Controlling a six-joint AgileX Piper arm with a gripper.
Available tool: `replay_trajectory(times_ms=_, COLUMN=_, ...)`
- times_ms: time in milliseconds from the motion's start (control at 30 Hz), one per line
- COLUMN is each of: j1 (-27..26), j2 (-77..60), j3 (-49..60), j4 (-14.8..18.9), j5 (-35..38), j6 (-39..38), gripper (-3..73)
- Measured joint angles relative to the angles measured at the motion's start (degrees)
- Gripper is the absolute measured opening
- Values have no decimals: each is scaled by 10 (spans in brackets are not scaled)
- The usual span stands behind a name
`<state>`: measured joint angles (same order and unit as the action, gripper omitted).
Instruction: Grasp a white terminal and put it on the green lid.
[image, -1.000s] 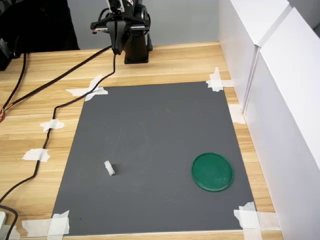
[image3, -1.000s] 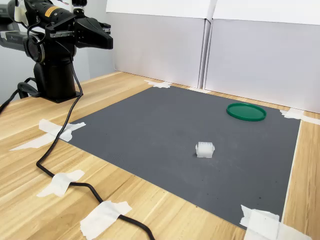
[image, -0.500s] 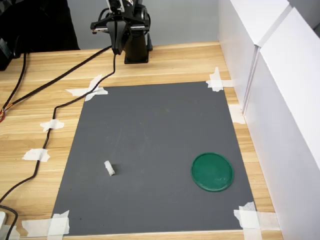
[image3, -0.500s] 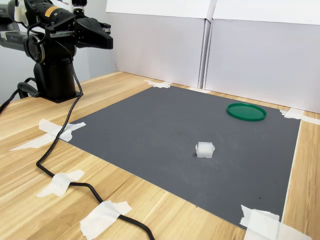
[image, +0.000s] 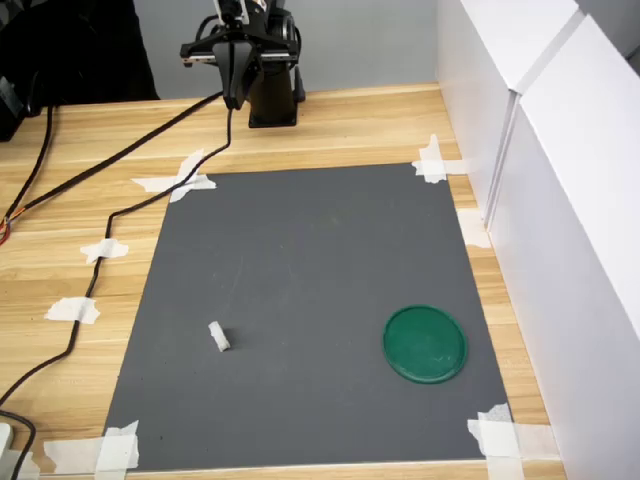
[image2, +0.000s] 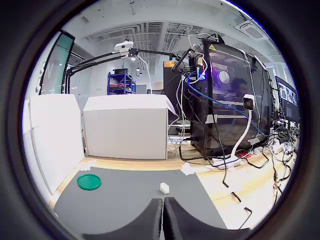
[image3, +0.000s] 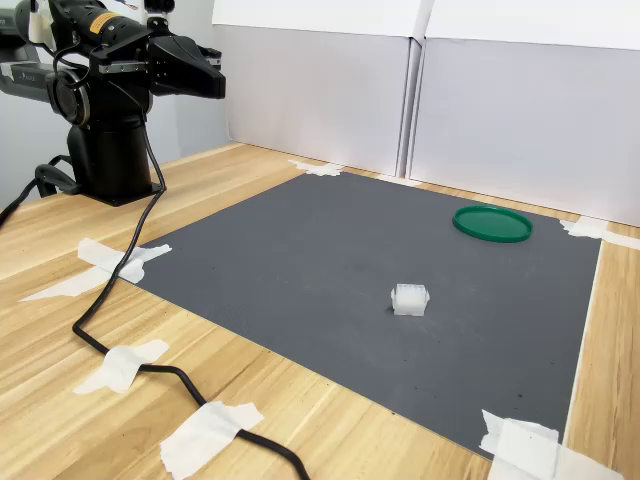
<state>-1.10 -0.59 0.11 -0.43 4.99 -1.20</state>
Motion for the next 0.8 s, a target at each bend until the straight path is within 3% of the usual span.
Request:
replay_trajectory(times_ms=367, j1=0, j2=0, j3=-2, j4=4, j5=10, j6=0, gripper=-16)
replay_trajectory(times_ms=800, j1=0, j2=187, j3=-211, j4=4, j5=264, j6=0, gripper=-16)
